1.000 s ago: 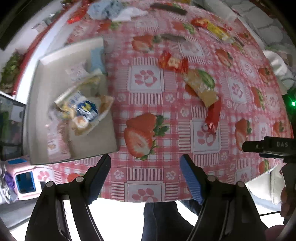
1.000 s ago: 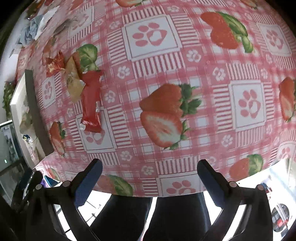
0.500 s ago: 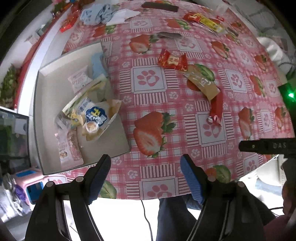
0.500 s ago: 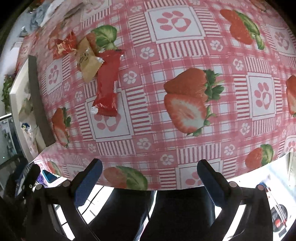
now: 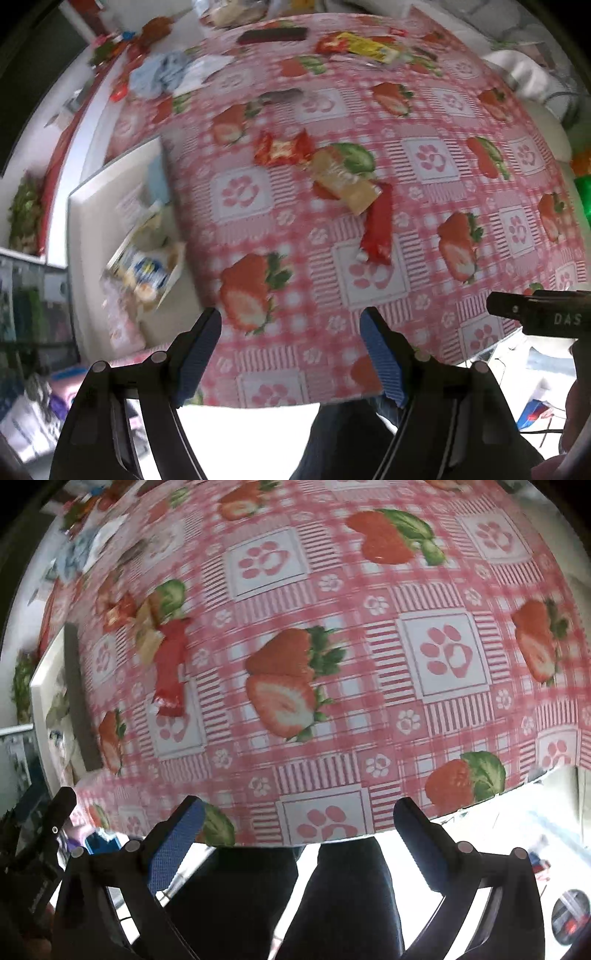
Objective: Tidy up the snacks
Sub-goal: 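Move both open tools back toward the remaining snacks on the tablecloth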
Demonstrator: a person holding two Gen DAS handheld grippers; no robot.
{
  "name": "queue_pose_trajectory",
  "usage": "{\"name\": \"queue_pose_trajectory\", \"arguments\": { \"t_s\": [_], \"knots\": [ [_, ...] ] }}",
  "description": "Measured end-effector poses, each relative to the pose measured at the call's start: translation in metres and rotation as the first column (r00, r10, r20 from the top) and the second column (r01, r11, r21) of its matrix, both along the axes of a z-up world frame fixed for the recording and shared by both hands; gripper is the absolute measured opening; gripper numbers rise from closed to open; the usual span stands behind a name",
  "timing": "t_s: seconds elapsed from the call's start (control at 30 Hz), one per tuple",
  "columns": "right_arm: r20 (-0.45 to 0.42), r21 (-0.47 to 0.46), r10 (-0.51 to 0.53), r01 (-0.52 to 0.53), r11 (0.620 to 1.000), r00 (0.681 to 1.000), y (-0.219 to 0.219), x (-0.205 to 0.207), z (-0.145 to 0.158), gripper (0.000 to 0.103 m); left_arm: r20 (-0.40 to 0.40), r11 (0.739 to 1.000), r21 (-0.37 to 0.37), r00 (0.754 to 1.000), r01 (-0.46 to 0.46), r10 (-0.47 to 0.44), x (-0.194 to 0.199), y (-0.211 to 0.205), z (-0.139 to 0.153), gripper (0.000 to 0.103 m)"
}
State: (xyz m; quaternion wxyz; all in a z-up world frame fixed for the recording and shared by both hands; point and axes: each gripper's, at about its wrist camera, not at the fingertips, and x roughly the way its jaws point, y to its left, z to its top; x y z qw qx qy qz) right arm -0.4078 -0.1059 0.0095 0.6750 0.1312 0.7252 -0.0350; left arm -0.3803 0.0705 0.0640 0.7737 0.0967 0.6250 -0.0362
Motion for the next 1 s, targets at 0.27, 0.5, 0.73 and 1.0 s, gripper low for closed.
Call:
{"name": "queue_pose_trajectory", "arguments": {
  "t_s": [0.27, 0.5, 0.73, 1.0],
  "knots": [
    [0.02, 0.003, -0.126, 0.126, 0.992, 0.992, -0.017, -0.006, 0.011, 0.103, 0.0, 1.0, 0.012, 1.0, 0.018, -0.018, 0.009, 0.008, 0.008, 0.081],
    [0.061, -0.032, -0.066, 0.068, 0.997, 0.996, -0.025, -0.005, 0.023, 0.103, 0.059, 0.997, -0.004, 0.996, -0.074, 0.074, -0.002, 0.007, 0.021, 0.081],
    [0.134, -0.039, -0.111, 0.117, 0.992, 0.985, -0.018, -0.011, 0.048, 0.103, 0.095, 0.996, -0.02, 0.992, 0.081, -0.079, -0.001, -0.004, 0.026, 0.081],
    [0.132, 0.021, -0.245, 0.244, 0.97, 0.961, 0.0, -0.038, 0.047, 0.103, 0.1, 0.989, -0.051, 0.986, 0.138, -0.132, 0.004, 0.023, 0.043, 0.081]
  ]
}}
